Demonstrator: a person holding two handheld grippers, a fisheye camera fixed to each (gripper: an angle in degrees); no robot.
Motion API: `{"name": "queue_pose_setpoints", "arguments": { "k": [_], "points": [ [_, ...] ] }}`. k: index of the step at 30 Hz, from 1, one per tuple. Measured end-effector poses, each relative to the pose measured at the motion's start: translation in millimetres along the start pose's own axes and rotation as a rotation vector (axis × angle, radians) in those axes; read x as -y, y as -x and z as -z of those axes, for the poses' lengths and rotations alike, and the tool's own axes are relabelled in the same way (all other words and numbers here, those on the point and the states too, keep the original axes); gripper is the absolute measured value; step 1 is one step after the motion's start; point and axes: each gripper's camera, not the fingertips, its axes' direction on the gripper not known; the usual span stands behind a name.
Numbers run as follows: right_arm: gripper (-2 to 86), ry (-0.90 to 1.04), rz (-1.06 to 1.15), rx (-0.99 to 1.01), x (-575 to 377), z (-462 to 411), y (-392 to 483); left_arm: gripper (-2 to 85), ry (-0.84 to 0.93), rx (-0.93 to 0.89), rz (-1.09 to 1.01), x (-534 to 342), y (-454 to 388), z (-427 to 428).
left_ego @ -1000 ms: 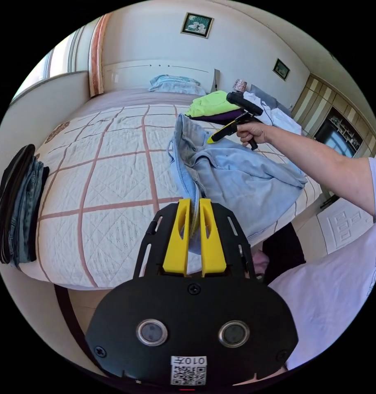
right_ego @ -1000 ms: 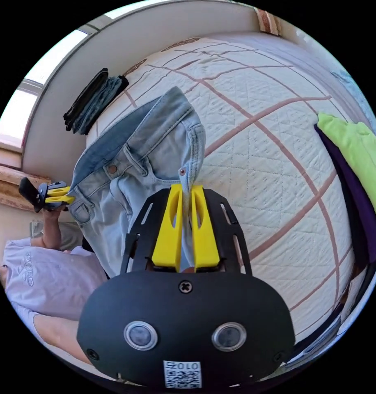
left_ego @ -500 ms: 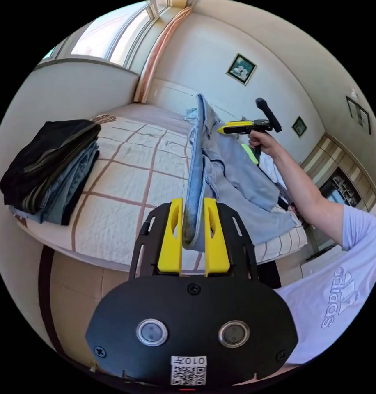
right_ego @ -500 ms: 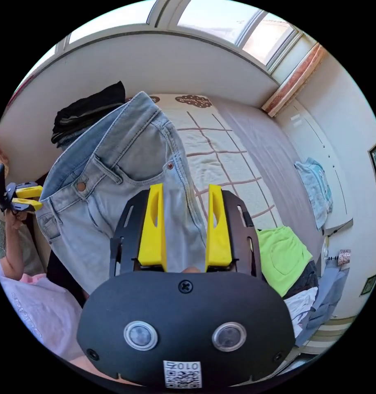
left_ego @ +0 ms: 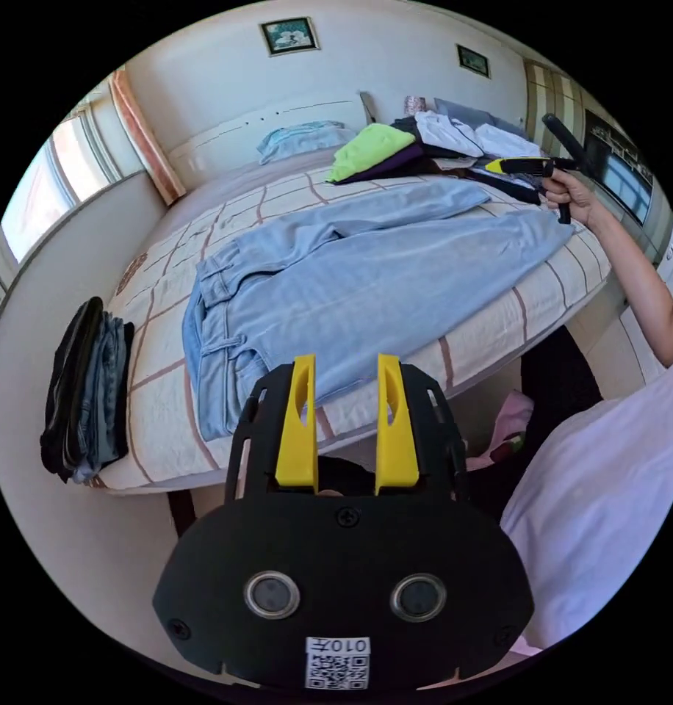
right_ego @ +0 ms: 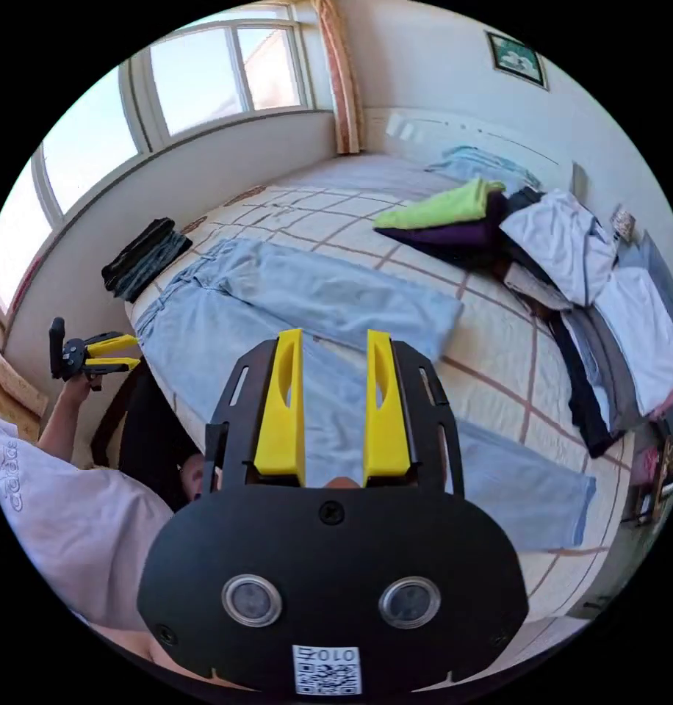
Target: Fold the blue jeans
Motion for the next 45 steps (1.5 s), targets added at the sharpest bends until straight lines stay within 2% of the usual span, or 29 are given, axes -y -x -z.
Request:
{"name": "queue_pose_setpoints", "arguments": {
  "k": [3,5,9,12,24,34,38,45],
  "points": [
    [12.3,-0.032,-0.187,-0.036,-76,23,-65,13.2,-0.021,-0.051,-0.042,24,-28,-8],
    [11.8,-0.079,-0.208,-0.034,-114,33,-85,13.7,-0.023,-0.01,-0.099,36,-47,-11],
    [11.9,-0.136,-0.023,0.005,-159,29,-85,14.1,-0.049,0.013,-0.16,44,-60,-14],
    [12.2,-0.108,0.098,-0.004,-161,16,-72,14.2,-0.13,-0.008,-0.175,48,-63,-8],
    [10.6,0.032,0.333,-0.257,-147,-11,-40,12.1,-0.101,-0.025,-0.258,70,-99,-11],
    [7.3,-0.019,0.299,-0.232,-130,4,-49,12.7,-0.112,-0.018,-0.339,91,-123,13],
    [6.4,0.065,0.297,-0.295,-128,-8,-55,11.8,-0.008,-0.025,-0.367,95,-133,-8],
    [5.9,0.018,0.215,-0.285,-141,-4,-81,7.1,-0.047,0.0,-0.282,93,-131,-9]
  ]
}}
